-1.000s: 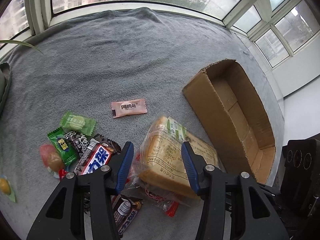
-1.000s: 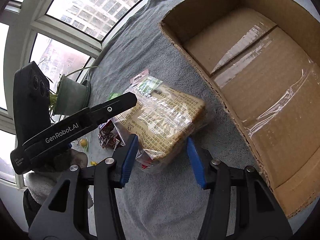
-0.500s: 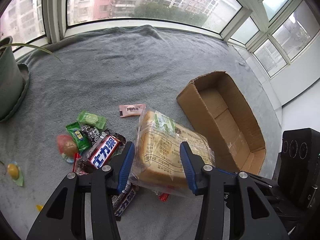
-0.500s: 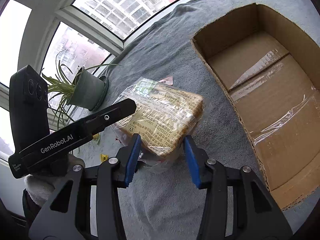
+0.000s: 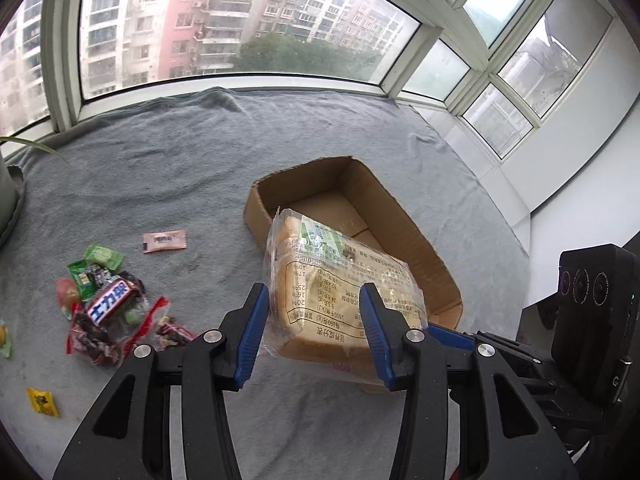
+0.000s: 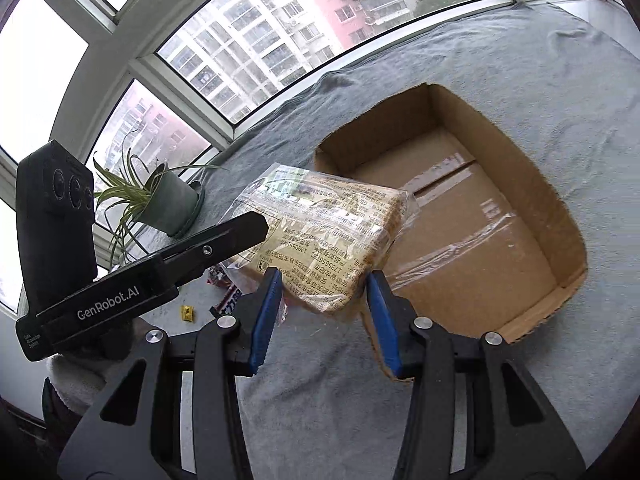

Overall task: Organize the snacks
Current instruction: 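Carry the bread loaf with the right tool and lower it into the cardboard box, then open the right tool and move both tools back over the snack pile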

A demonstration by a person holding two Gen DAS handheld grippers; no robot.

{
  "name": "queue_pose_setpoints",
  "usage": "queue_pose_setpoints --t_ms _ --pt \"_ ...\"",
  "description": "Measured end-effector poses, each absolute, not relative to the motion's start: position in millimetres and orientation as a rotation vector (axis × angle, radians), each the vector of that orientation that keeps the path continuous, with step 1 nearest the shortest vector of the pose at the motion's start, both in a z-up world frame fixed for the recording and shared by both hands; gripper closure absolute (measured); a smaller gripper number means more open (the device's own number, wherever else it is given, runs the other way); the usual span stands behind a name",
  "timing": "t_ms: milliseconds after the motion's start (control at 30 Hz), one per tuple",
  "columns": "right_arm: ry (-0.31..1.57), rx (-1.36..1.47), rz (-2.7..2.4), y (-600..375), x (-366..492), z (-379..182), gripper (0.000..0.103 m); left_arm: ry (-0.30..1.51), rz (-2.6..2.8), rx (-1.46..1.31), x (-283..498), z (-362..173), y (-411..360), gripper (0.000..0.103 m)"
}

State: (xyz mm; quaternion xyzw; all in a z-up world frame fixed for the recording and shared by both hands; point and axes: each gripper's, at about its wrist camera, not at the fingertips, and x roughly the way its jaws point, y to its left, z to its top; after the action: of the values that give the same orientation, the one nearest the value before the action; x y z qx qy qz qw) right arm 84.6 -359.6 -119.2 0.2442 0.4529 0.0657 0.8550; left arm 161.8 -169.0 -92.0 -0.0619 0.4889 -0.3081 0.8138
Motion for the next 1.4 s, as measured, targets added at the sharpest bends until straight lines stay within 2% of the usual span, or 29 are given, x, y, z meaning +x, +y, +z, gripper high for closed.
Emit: queue_pose_setpoints --t_ms 333,600,1067,1400 --pt "0.962 0.485 0.027 -416.1 66.0 -134.2 0.056 1.089 -0.719 -0.130 139.8 -115.3 -234.8 0.058" --pt "0.959 0.475 0.013 -424.6 64.5 -137.0 0.057 1.109 -0.718 -0.113 131.2 -121.7 -249.3 0.061" --pt "0.931 0.426 0.004 -401.0 57.6 -124.6 0.057 1.060 -0.689 -0.089 119.6 -105.4 -225.7 0.061" --pt "0.910 0.387 0.067 -365.6 56.2 -106.7 0.057 1.008 -0.590 -0.069 106.8 -94.8 -171.5 0.061"
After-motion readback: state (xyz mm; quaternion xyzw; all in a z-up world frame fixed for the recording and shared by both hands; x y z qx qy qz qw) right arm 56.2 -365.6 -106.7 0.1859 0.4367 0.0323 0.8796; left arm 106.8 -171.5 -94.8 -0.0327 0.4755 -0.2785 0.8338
